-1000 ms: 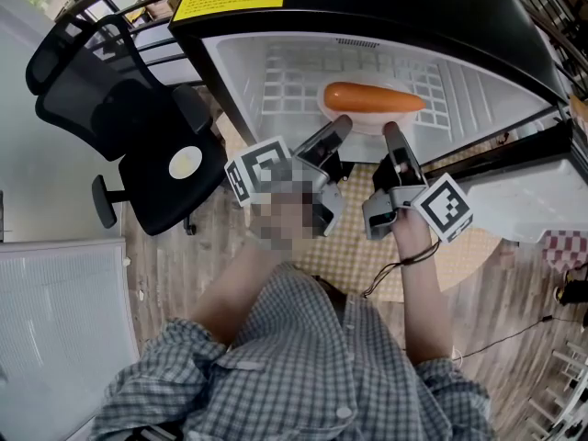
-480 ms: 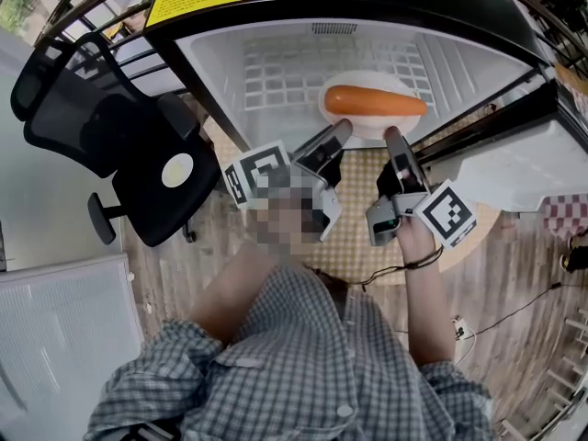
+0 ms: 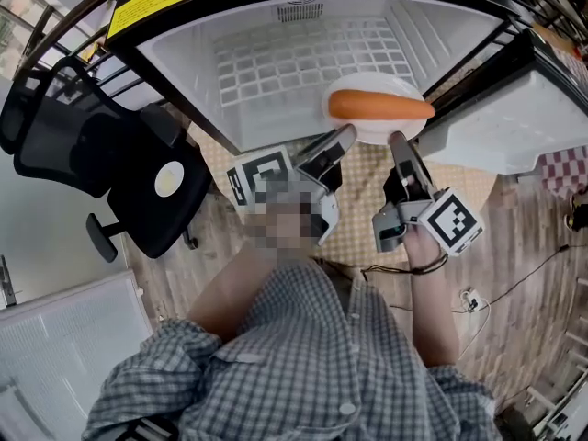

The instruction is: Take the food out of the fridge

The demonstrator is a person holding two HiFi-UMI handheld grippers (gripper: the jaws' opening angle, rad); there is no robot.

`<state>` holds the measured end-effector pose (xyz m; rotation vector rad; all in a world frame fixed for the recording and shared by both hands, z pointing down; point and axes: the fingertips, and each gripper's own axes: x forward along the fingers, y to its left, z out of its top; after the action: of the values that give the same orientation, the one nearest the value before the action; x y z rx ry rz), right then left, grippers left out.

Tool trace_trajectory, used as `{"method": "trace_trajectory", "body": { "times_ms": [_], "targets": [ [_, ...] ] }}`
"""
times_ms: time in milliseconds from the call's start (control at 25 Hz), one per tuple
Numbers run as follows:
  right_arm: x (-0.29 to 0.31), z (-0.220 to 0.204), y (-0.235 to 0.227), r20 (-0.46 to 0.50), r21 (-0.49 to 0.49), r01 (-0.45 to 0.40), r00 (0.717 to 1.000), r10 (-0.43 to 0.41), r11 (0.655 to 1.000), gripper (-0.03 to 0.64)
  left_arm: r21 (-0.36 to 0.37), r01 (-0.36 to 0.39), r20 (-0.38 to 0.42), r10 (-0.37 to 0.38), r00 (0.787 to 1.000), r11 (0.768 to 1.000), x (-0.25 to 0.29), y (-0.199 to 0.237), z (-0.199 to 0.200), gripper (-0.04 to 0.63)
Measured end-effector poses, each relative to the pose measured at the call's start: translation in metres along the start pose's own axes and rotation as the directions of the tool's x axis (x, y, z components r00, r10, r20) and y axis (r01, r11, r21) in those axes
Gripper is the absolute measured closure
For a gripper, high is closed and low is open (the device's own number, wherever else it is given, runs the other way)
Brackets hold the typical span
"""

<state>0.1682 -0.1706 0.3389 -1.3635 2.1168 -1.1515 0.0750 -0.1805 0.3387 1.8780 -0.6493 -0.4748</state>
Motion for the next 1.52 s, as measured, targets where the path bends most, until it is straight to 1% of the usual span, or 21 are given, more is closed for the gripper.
{"method": "trace_trajectory", "body": {
  "times_ms": [160, 280, 520, 680, 800, 880, 1040, 1240, 1360, 1520],
  "targets": [
    [-0.015, -0.006, -0.012, 0.021, 0.028, 0.021, 1.000, -0.021, 0.999, 0.543, 0.016, 0.000, -0.064, 0.001, 0.998, 1.000, 0.003, 0.005, -0.019, 0.534],
    [-0.026, -0.013, -0.026, 0.019, 0.035, 0.059, 0.998, -0.060, 0.998, 0.545, 0.019, -0.011, -0.110, 0.013, 0.994, 1.000, 0.004, 0.014, -0.034, 0.534],
    [-0.044, -0.028, -0.052, -0.002, 0.012, 0.132, 0.991, -0.132, 0.991, 0.545, 0.007, -0.041, -0.190, 0.041, 0.981, 0.999, 0.005, 0.033, -0.061, 0.534],
    [-0.053, -0.041, -0.072, -0.021, 0.020, 0.188, 0.982, -0.188, 0.982, 0.546, -0.004, -0.066, -0.226, 0.064, 0.972, 0.998, 0.005, 0.051, -0.077, 0.534],
    [-0.055, -0.051, -0.088, -0.040, 0.034, 0.200, 0.979, -0.198, 0.979, 0.546, -0.027, -0.091, -0.249, 0.081, 0.965, 0.995, 0.005, 0.068, -0.090, 0.532],
    [-0.055, -0.060, -0.096, -0.052, 0.061, 0.199, 0.979, -0.196, 0.978, 0.546, -0.030, -0.116, -0.269, 0.104, 0.957, 0.993, 0.005, 0.079, -0.098, 0.529],
    [-0.062, -0.074, -0.118, -0.082, 0.081, 0.246, 0.967, -0.240, 0.966, 0.546, -0.020, -0.162, -0.307, 0.148, 0.940, 0.987, 0.004, 0.098, -0.114, 0.528],
    [-0.066, -0.088, -0.140, -0.117, 0.107, 0.282, 0.956, -0.270, 0.953, 0.545, -0.027, -0.210, -0.353, 0.187, 0.917, 0.977, 0.004, 0.118, -0.132, 0.523],
    [-0.067, -0.099, -0.149, -0.138, 0.154, 0.287, 0.954, -0.267, 0.945, 0.545, -0.036, -0.243, -0.376, 0.212, 0.902, 0.969, 0.002, 0.130, -0.141, 0.523],
    [-0.071, -0.110, -0.163, -0.167, 0.207, 0.318, 0.943, -0.287, 0.925, 0.546, -0.039, -0.291, -0.404, 0.252, 0.879, 0.956, 0.000, 0.143, -0.152, 0.520]
  ]
}}
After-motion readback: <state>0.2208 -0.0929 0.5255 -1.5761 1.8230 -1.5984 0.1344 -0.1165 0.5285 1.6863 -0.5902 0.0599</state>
